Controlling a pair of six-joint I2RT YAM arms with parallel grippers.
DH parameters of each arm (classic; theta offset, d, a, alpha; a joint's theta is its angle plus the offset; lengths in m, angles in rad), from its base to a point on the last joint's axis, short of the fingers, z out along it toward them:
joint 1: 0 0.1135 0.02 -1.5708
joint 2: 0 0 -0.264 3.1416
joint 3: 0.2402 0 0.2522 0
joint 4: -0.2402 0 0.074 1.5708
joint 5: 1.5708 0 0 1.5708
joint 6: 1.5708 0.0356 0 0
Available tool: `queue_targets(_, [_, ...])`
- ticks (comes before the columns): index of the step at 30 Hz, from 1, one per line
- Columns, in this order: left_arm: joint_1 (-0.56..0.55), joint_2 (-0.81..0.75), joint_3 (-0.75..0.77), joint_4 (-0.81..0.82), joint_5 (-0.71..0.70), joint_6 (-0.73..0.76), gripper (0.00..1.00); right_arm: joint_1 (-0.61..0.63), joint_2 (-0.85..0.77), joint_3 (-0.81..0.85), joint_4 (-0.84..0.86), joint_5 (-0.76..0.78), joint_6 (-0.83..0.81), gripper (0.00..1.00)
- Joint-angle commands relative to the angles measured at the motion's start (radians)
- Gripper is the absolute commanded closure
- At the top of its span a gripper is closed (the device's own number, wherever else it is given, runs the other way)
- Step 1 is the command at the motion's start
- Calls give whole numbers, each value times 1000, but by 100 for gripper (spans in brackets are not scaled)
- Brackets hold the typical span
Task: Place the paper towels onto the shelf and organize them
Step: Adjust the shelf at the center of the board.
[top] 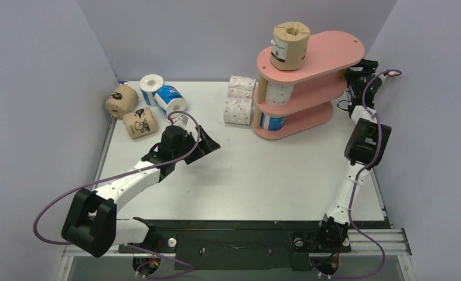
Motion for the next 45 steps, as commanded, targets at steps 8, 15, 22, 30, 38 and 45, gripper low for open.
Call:
queue_targets(8, [-4,1,39,54,20,-5,1,59,-7,-27,87,-167,-20,31])
queue_targets(15, [-8,52,131,119,-19,7,2,59,-59,-155,143,-127,-24,32])
queue_targets(22, [-15,157,297,458,-20,193,4,52,-111,-216,145,-92,-58,33])
queue_targets(30, [-13,422,599,553,253,374,7,44,-112,-240,203,-75,-12,33])
queue_targets(38, [-10,547,709,565,419,563,14,38,-89,-250,261,-68,39,34])
queue_targets(45, [-25,630,797,551,455,699,16,38,-82,-251,274,-67,48,34])
